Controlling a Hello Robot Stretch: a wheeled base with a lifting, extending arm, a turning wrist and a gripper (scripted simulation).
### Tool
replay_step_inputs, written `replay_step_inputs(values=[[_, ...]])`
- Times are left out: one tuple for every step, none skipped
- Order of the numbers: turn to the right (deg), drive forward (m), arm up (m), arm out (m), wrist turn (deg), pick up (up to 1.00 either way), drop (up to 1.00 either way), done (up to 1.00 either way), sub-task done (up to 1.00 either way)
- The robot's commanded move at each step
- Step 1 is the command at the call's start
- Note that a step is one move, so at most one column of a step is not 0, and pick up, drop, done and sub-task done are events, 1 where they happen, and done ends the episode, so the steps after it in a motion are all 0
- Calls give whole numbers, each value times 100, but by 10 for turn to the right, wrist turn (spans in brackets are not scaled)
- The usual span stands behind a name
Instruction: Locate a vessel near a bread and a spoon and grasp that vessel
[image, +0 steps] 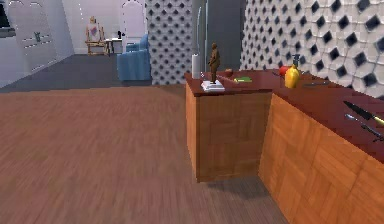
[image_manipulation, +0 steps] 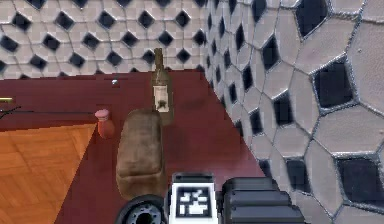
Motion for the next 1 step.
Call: replay_step_inputs(values=[[0, 0, 0, 46, 0, 0, 0, 0, 0]])
